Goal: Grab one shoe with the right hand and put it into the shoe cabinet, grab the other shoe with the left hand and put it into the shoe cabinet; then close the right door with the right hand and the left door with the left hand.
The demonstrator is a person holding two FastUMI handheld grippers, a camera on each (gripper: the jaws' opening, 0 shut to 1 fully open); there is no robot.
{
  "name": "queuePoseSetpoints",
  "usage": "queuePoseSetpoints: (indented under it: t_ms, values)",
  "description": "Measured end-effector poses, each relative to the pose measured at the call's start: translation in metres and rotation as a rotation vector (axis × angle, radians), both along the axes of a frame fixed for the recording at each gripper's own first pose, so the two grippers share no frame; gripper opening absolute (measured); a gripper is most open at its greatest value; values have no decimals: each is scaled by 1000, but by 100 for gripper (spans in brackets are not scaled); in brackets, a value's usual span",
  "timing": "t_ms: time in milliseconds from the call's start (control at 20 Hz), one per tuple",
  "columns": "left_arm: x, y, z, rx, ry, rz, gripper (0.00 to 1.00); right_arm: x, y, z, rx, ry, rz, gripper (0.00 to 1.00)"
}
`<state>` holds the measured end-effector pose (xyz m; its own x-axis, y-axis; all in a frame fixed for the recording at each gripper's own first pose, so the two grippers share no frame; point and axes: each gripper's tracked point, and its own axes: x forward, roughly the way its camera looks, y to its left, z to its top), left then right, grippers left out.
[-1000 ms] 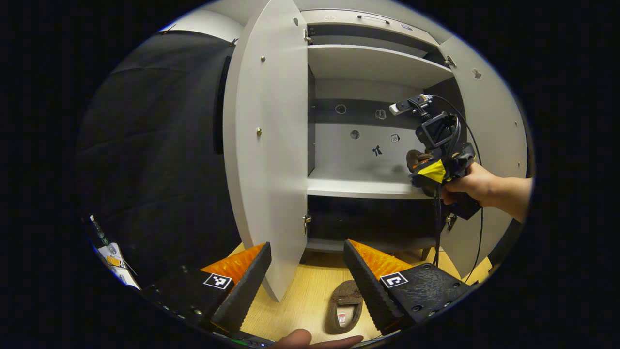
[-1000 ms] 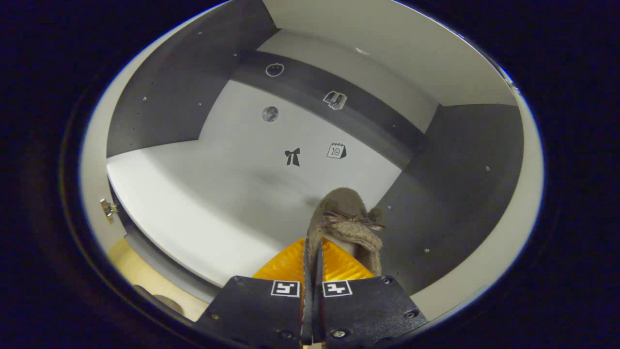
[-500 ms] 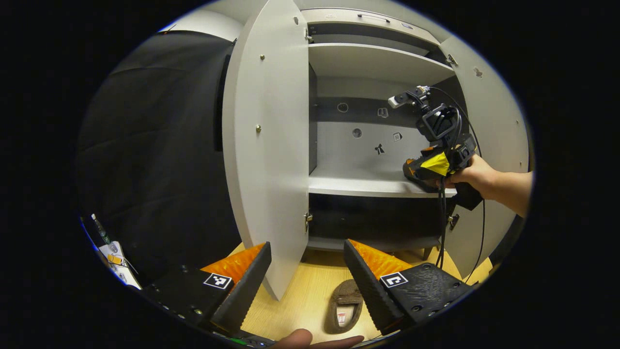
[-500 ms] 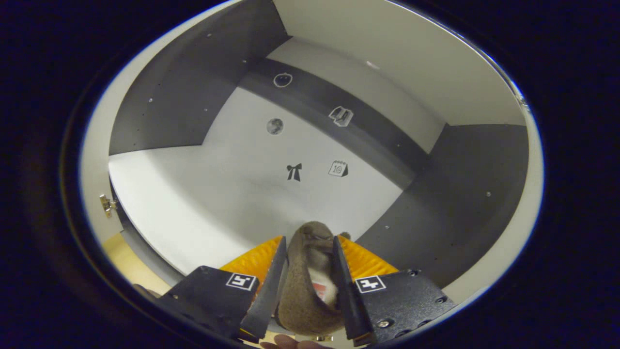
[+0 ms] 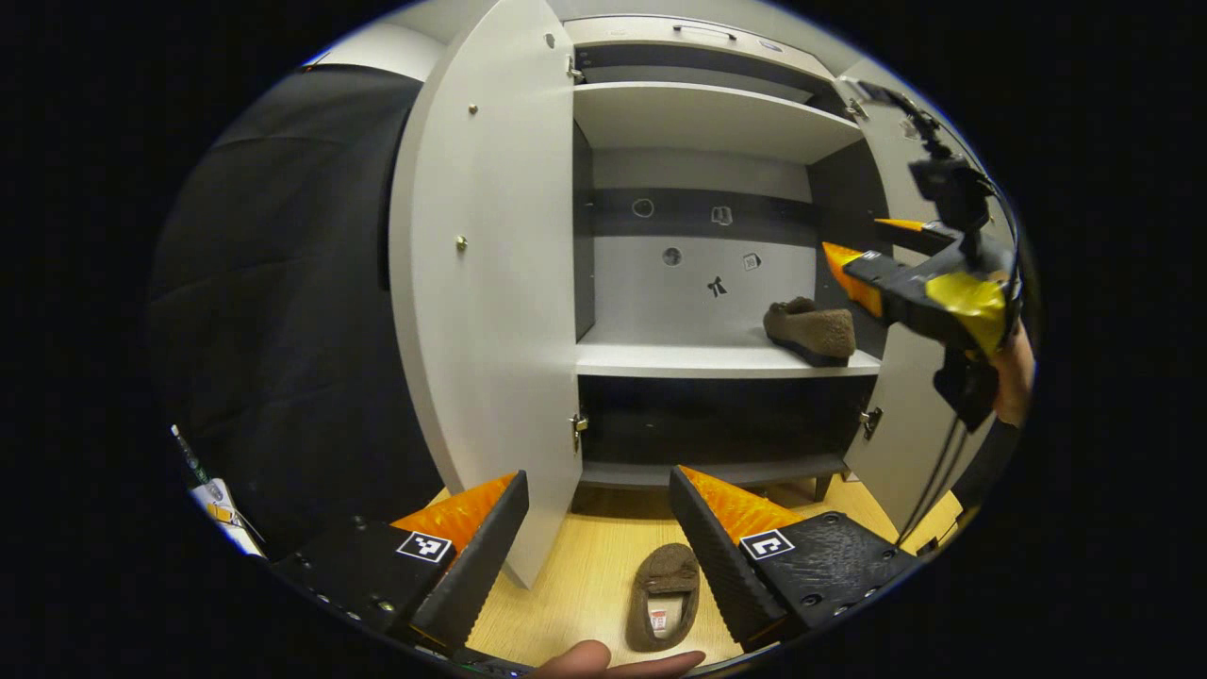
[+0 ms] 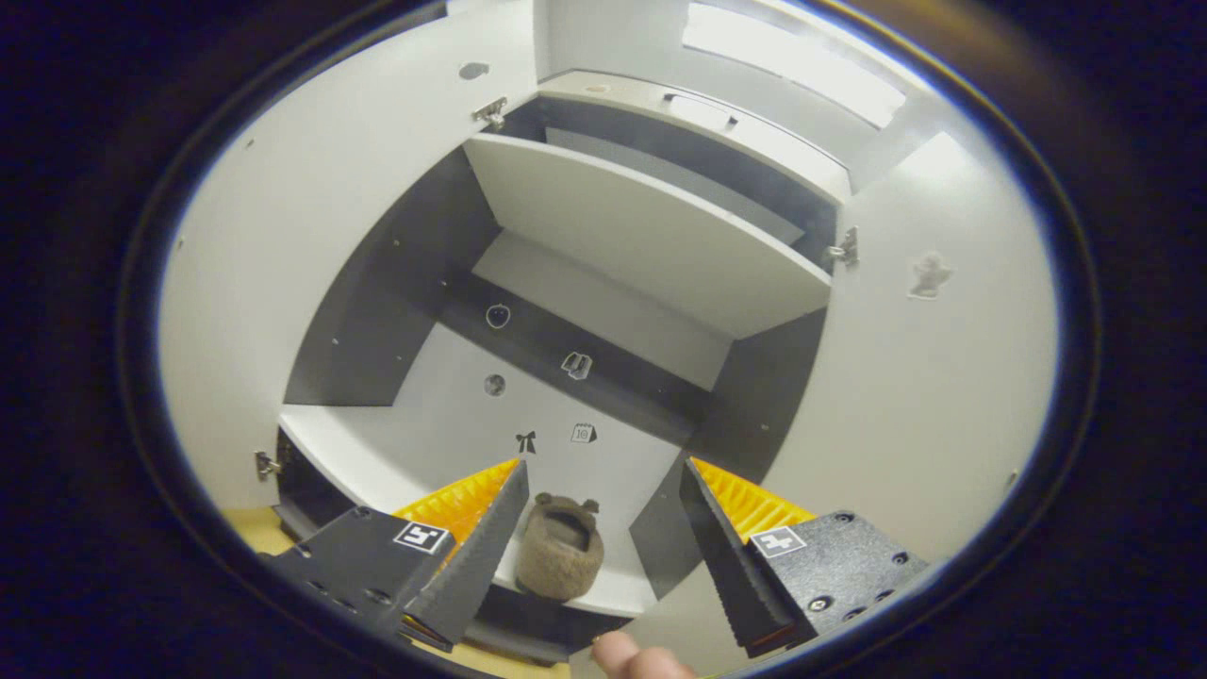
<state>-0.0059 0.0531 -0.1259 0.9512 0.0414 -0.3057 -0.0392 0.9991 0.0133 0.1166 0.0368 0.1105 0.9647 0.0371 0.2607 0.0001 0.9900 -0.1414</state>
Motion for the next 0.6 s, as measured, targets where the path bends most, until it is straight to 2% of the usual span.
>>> queuePoseSetpoints:
  t_ms: [100, 250, 450, 600]
  values:
    - [-4, -8, -25, 15, 25, -41, 95, -36, -11, -12, 22, 30, 4, 100]
    - [-13, -20, -86, 53, 139, -92, 95, -72, -18, -46, -40, 115, 0, 100]
    - [-19, -41, -157, 64, 285, -150, 96, -101, -10, -85, -28, 256, 57, 100]
    - [-29, -47, -200, 94, 360, -167, 96, -110, -21, -80, -18, 264, 23, 100]
